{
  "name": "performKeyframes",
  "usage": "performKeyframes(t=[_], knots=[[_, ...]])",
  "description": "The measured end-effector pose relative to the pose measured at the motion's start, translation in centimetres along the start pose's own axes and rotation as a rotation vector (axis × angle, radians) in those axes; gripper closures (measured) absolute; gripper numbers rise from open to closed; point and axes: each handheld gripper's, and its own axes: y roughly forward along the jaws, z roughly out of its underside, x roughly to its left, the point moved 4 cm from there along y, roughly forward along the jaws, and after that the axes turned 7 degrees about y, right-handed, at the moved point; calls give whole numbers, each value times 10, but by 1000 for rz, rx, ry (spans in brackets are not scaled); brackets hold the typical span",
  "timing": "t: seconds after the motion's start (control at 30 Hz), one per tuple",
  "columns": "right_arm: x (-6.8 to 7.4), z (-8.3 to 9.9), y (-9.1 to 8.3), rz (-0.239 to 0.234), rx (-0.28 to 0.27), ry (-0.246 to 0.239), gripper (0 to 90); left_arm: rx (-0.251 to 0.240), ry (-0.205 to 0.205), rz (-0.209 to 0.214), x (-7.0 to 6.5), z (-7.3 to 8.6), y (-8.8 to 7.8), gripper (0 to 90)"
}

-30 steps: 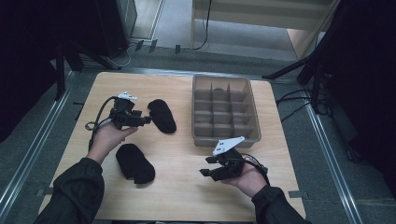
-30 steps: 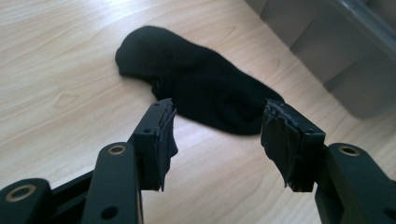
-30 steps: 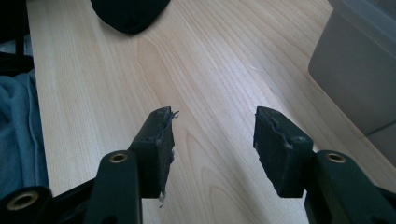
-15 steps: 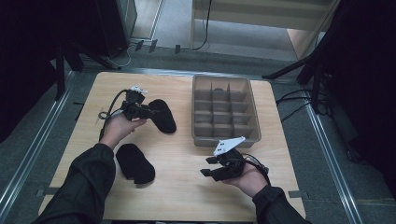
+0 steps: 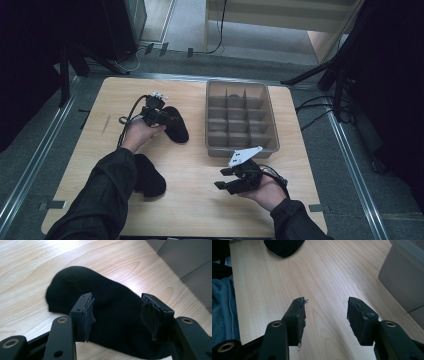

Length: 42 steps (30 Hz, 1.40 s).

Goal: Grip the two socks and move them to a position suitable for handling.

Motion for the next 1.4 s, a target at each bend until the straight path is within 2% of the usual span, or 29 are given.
performKeyframes(t=[0.27, 0.3, 0.43, 0.57, 0.6, 0.67, 0.73, 0.8, 0.83, 0.87, 0.9, 0.97, 1.23, 1.4], knots=[[0, -2, -3, 0, -25, -2, 491, 40, 31, -14, -5, 10, 17, 441], [0, -2, -3, 1, -27, -2, 491, 49, 36, -29, -3, 12, 19, 441], [0, -2, -3, 3, -26, -3, 492, 37, 41, -38, -2, 15, 20, 457], [0, -2, -2, 2, -26, -5, 492, 18, 118, -112, -5, 19, 21, 555], [0, -2, -2, 3, -26, -6, 492, 12, 109, -115, -5, 20, 20, 576], [1, -2, -3, 2, -24, -7, 492, 1, 94, -126, -4, 22, 19, 681], [1, -2, -3, 4, -23, -10, 492, 20, 82, -129, -4, 22, 17, 779], [1, -1, -3, 5, -19, -12, 492, 40, 31, -116, -4, 21, 16, 821], [1, -1, -3, 5, -19, -13, 492, 61, -18, -108, -3, 20, 15, 824], [1, -1, -3, 4, -21, -12, 492, 67, -50, -105, -3, 19, 13, 826], [1, -1, -3, 4, -23, -14, 492, 49, -75, -102, -4, 16, 9, 831], [0, -2, -3, 4, -24, -10, 492, 18, -97, -95, -8, 11, -1, 837], [-1, -2, -3, 4, -25, -11, 493, -33, -74, -40, -37, 2, -44, 840], [3, -4, -2, 0, -26, -22, 493, -50, -49, -19, -58, 5, -62, 840]])
